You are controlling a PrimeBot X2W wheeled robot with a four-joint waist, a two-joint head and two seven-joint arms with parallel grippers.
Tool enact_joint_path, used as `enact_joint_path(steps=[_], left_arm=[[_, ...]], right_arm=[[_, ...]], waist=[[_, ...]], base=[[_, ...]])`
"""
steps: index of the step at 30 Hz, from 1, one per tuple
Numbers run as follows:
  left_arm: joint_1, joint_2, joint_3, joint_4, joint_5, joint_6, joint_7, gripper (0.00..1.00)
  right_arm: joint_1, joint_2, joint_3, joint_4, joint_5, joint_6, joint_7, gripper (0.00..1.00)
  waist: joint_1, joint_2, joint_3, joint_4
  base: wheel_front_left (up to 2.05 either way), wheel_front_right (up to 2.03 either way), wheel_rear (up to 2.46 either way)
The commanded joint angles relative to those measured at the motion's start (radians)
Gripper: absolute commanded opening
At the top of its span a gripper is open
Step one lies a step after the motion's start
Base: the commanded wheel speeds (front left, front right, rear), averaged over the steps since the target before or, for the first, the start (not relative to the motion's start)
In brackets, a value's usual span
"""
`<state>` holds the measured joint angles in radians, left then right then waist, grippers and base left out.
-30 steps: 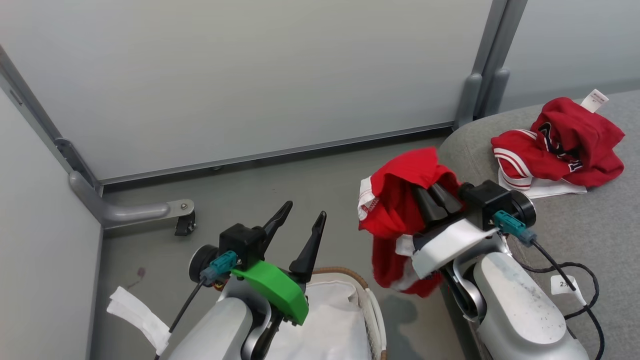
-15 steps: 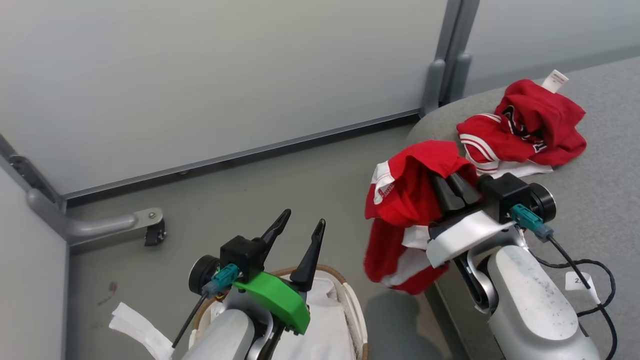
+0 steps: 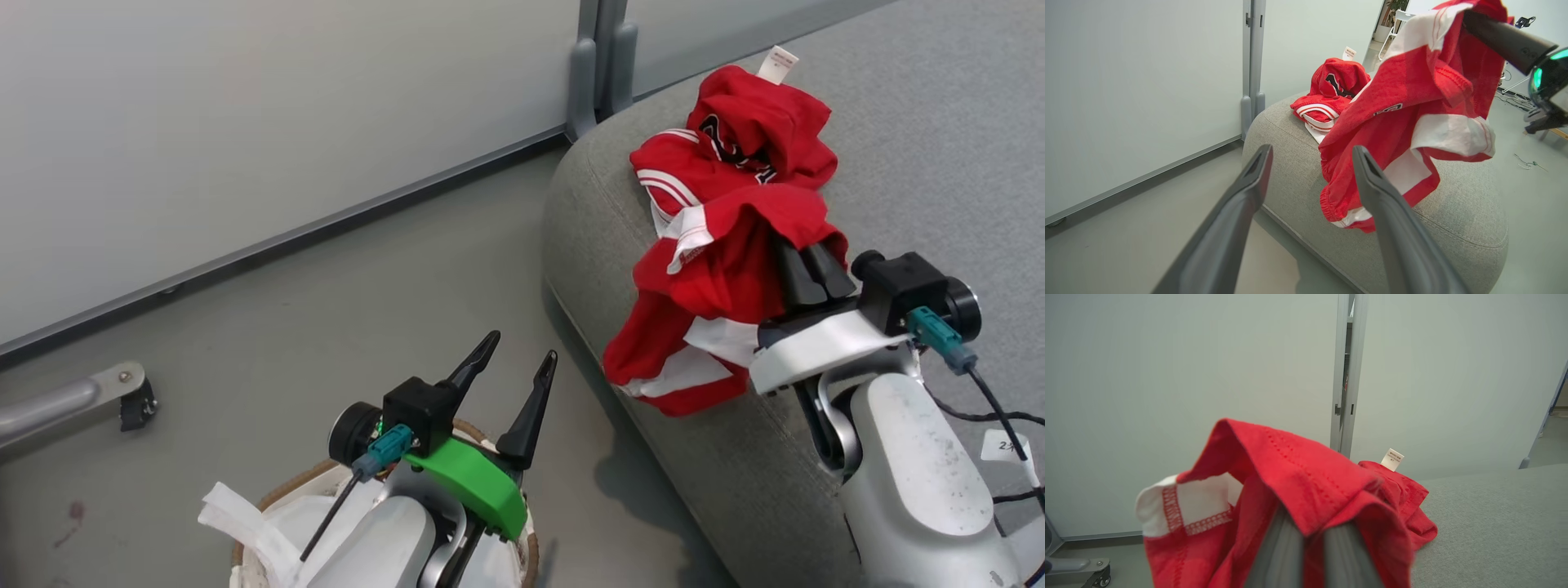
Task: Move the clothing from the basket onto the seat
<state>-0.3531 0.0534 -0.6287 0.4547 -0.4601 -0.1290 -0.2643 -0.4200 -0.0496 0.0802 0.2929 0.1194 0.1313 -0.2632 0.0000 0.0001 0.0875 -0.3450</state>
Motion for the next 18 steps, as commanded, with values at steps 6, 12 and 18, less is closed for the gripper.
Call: enact_joint_path(steps=[6,12,18], left_arm=[[-0.054,0.011,-0.019,-0.014,0.013,-0.003,0.0,1.0],[-0.114,0.034,-0.032,-0.046,0.027,-0.003,0.0,1.0],[-0.177,0.056,-0.043,-0.072,0.048,-0.003,0.0,1.0]], right_arm=[[-0.116,-0.035,-0.07,-0.014,-0.026,-0.001,-0.002,0.0],[-0.331,-0.143,-0.167,0.034,-0.033,-0.001,-0.002,0.0],[-0.475,-0.246,-0.229,0.126,-0.062,-0.001,-0.002,0.0]], waist=[[0.0,-0.0001,0.107,-0.023],[0.0,-0.0001,0.226,0.033],[0.0,-0.0001,0.35,0.091]], base=[[0.0,0.0,0.0],[0.0,0.0,0.0],[0.0,0.0,0.0]])
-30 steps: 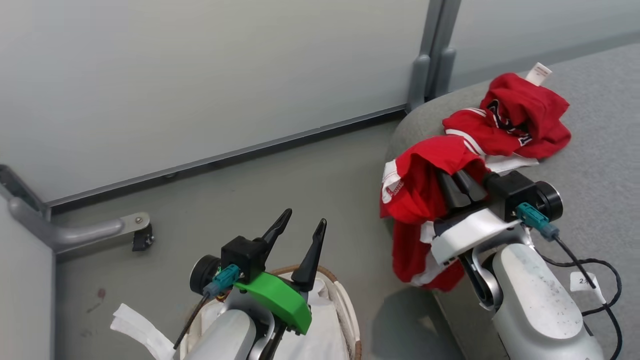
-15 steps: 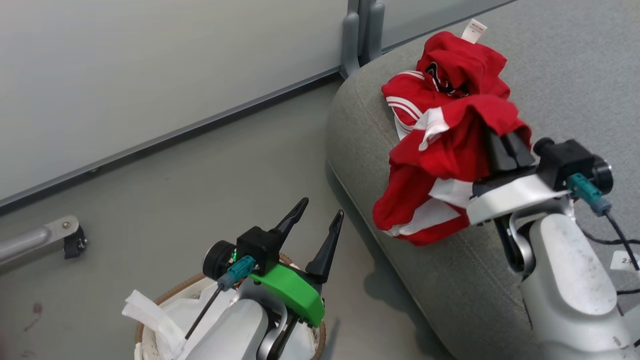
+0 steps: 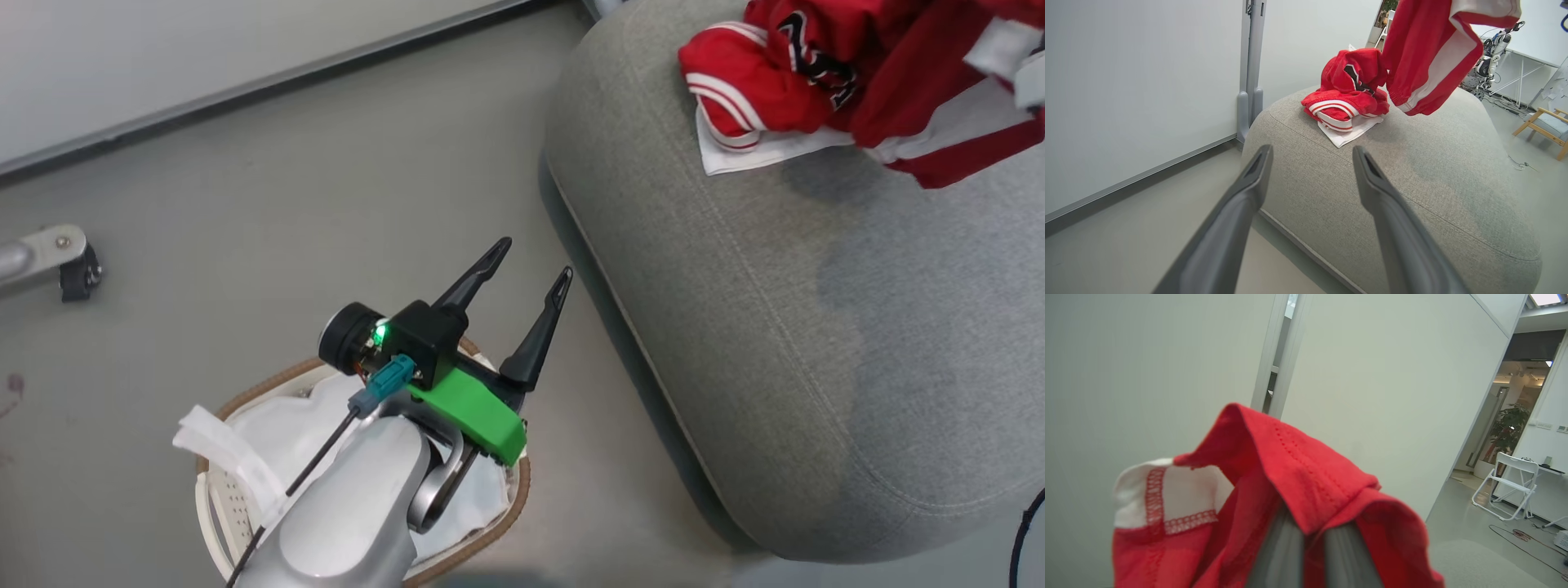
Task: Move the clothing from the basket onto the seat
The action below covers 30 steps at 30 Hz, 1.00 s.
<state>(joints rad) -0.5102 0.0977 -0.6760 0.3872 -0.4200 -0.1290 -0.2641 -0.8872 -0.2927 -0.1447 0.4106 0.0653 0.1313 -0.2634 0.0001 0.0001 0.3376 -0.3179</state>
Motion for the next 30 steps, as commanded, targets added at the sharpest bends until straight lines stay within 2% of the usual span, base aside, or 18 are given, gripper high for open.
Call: enact_joint_path(steps=[1,7,15,21,22,23,24,30], left_arm=[[-0.033,0.013,0.003,-0.009,0.013,-0.003,0.0,1.0],[-0.084,0.024,-0.001,-0.031,0.032,-0.003,0.0,1.0],[-0.096,0.036,0.014,-0.047,0.042,-0.003,0.0,1.0],[-0.071,0.041,0.022,-0.043,0.043,-0.003,0.0,1.0],[-0.066,0.041,0.023,-0.041,0.043,-0.003,0.0,1.0],[-0.064,0.042,0.023,-0.04,0.042,-0.003,0.0,1.0],[-0.061,0.044,0.023,-0.039,0.042,-0.003,0.0,1.0],[-0.036,0.042,0.035,-0.034,0.037,-0.003,0.0,1.0]], right_arm=[[-0.025,-0.023,-0.023,0.03,-0.012,-0.001,-0.002,0.0],[-0.044,-0.045,-0.109,0.138,-0.048,-0.001,-0.002,0.0],[0.023,0.009,-0.172,0.243,-0.101,-0.001,-0.002,0.0],[0.066,0.04,-0.174,0.241,-0.119,-0.001,-0.002,0.01],[0.073,0.045,-0.171,0.231,-0.122,-0.001,-0.002,0.24],[0.08,0.05,-0.172,0.218,-0.121,-0.001,-0.002,0.37],[0.09,0.055,-0.173,0.205,-0.121,-0.001,-0.002,1.0],[0.164,0.085,-0.15,0.145,-0.125,-0.001,-0.002,1.0]], waist=[[-0.0001,-0.0001,0.123,0.076],[-0.0001,-0.0001,0.215,0.121],[-0.0001,-0.0001,0.26,0.13],[-0.0001,-0.0001,0.246,0.112],[-0.0001,-0.0001,0.239,0.108],[-0.0001,-0.0001,0.234,0.104],[-0.0001,-0.0001,0.227,0.099],[-0.0001,-0.0001,0.17,0.075]], base=[[0.0,0.0,0.0],[0.0,0.0,0.0],[0.0,0.0,0.0],[0.0,0.0,0.0],[0.0,0.0,0.0],[0.0,0.0,0.0],[0.0,0.0,0.0],[0.0,0.0,0.0]])
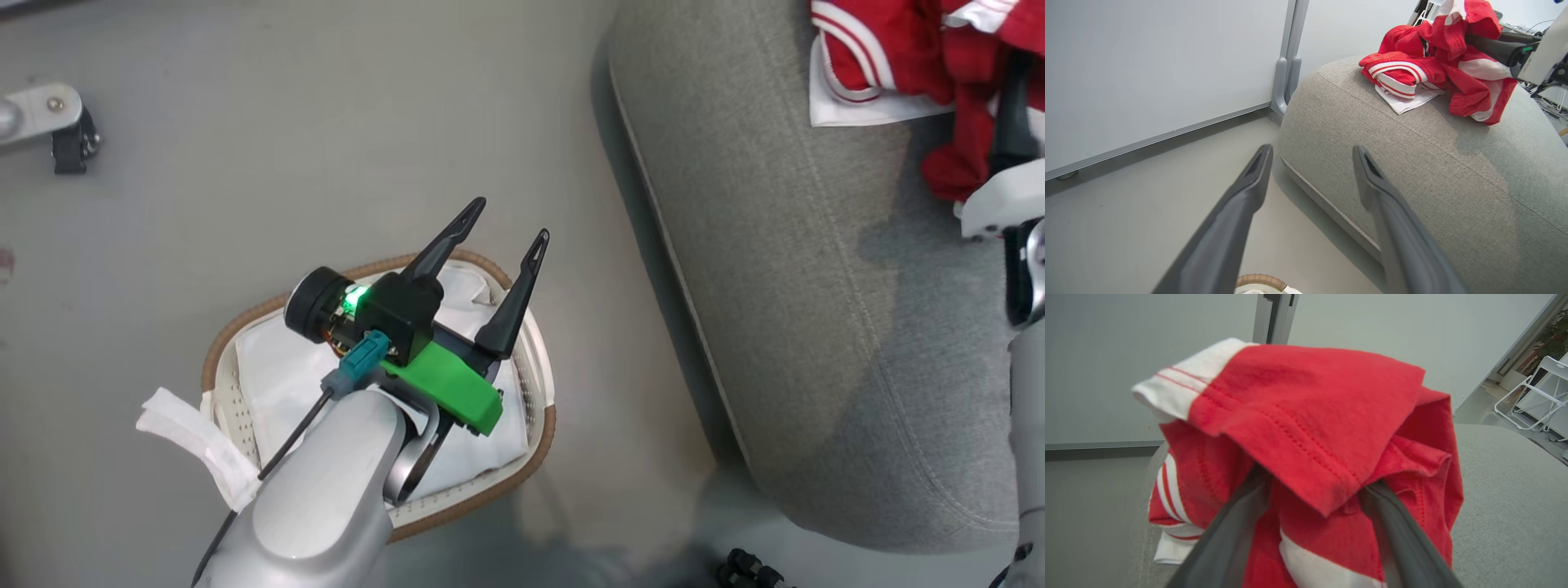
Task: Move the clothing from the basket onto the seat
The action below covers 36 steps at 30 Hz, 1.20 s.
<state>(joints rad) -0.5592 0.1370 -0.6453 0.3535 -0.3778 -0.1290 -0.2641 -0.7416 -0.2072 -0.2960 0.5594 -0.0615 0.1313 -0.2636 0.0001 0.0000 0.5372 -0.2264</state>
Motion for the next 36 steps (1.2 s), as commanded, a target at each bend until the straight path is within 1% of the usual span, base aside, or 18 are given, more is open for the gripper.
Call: enact_joint_path(steps=[1,5,13,17,22,28,36], left_arm=[[0.019,0.0,0.007,0.0,-0.007,-0.003,0.0,1.0],[0.053,-0.013,0.031,-0.002,-0.012,-0.003,0.0,1.0],[0.119,-0.04,0.086,-0.006,-0.021,-0.003,0.0,1.0],[0.154,-0.052,0.122,-0.007,-0.02,-0.003,0.0,1.0],[0.208,-0.07,0.192,-0.007,-0.006,-0.003,0.0,1.0],[0.28,-0.078,0.285,0.007,0.016,0.002,0.0,1.0],[0.392,-0.083,0.43,-0.007,0.047,0.019,0.0,1.0]], right_arm=[[0.036,0.002,0.004,-0.015,0.001,-0.001,-0.002,1.0],[0.13,0.024,0.037,-0.07,-0.016,-0.001,-0.002,1.0],[0.213,0.013,0.093,-0.112,-0.012,-0.001,-0.002,1.0],[0.22,-0.001,0.123,-0.13,0.001,-0.001,-0.002,1.0],[0.219,-0.007,0.156,-0.124,0.022,-0.001,-0.002,1.0],[0.25,0.033,0.171,-0.121,0.048,-0.001,-0.002,1.0],[0.344,0.113,0.221,-0.134,0.088,-0.001,-0.002,1.0]], waist=[[-0.0001,0.0,-0.041,-0.019],[-0.0001,0.0,-0.109,-0.022],[-0.0001,0.0,-0.231,0.0],[-0.0001,0.0,-0.292,0.03],[-0.0001,0.0,-0.363,0.087],[-0.0001,0.0,-0.434,0.163],[-0.0001,0.0,-0.496,0.227]], base=[[0.0,0.0,0.0],[0.0,0.0,0.0],[0.0,0.0,0.0],[0.0,0.0,0.0],[0.0,0.0,0.0],[0.0,0.0,0.0],[0.0,0.0,0.0]])
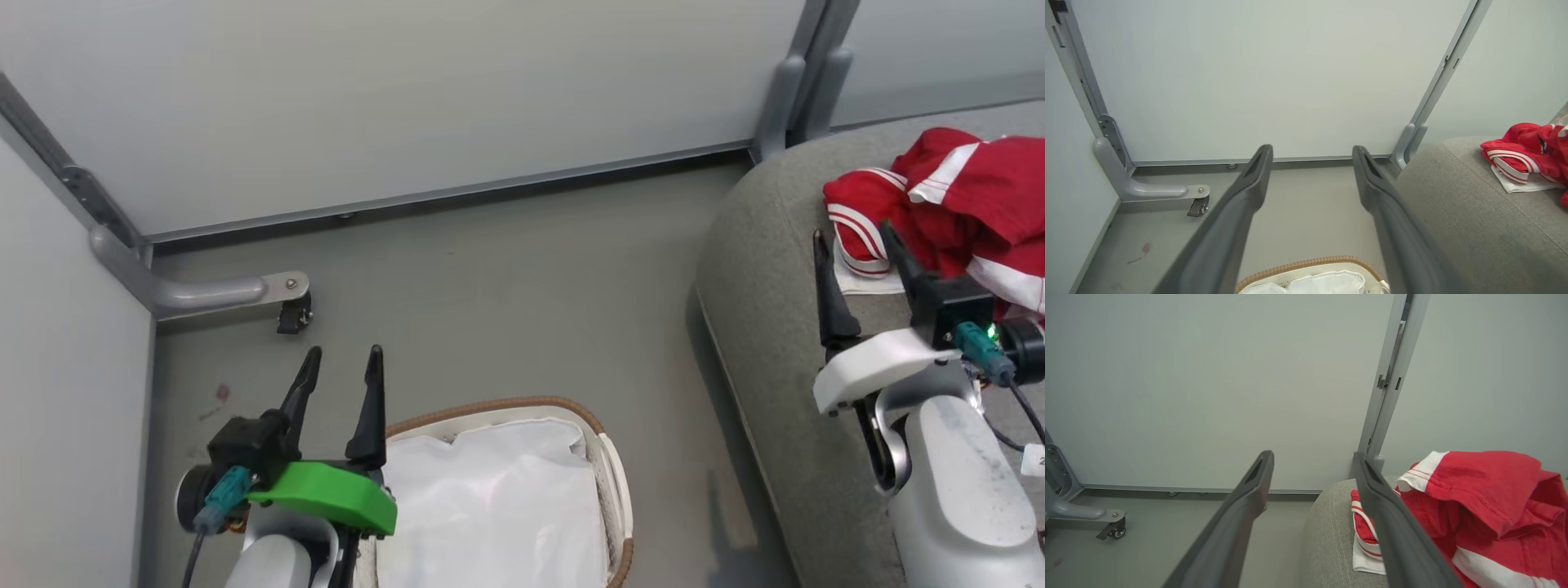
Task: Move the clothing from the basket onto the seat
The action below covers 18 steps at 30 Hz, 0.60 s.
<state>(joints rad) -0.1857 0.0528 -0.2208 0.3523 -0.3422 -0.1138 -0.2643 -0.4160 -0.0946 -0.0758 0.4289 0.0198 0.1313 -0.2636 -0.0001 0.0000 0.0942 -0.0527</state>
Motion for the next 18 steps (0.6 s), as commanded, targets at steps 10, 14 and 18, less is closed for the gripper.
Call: enact_joint_path(steps=[10,14,18], left_arm=[[0.131,-0.002,0.117,-0.046,0.034,0.003,0.0,1.0],[0.158,-0.002,0.127,-0.055,0.024,0.007,0.0,1.0],[0.177,-0.002,0.13,-0.063,0.014,0.017,0.0,1.0]], right_arm=[[0.159,0.041,0.023,-0.064,0.046,-0.001,-0.002,1.0],[0.207,0.042,0.046,-0.089,0.097,-0.001,-0.002,1.0],[0.246,0.042,0.068,-0.102,0.132,-0.001,-0.002,1.0]], waist=[[0.0001,0.0,-0.069,0.084],[0.0001,0.0,-0.07,0.083],[0.0001,0.0,-0.073,0.079]], base=[[0.0,0.0,0.0],[0.0,0.0,0.0],[0.0,0.0,0.0]])
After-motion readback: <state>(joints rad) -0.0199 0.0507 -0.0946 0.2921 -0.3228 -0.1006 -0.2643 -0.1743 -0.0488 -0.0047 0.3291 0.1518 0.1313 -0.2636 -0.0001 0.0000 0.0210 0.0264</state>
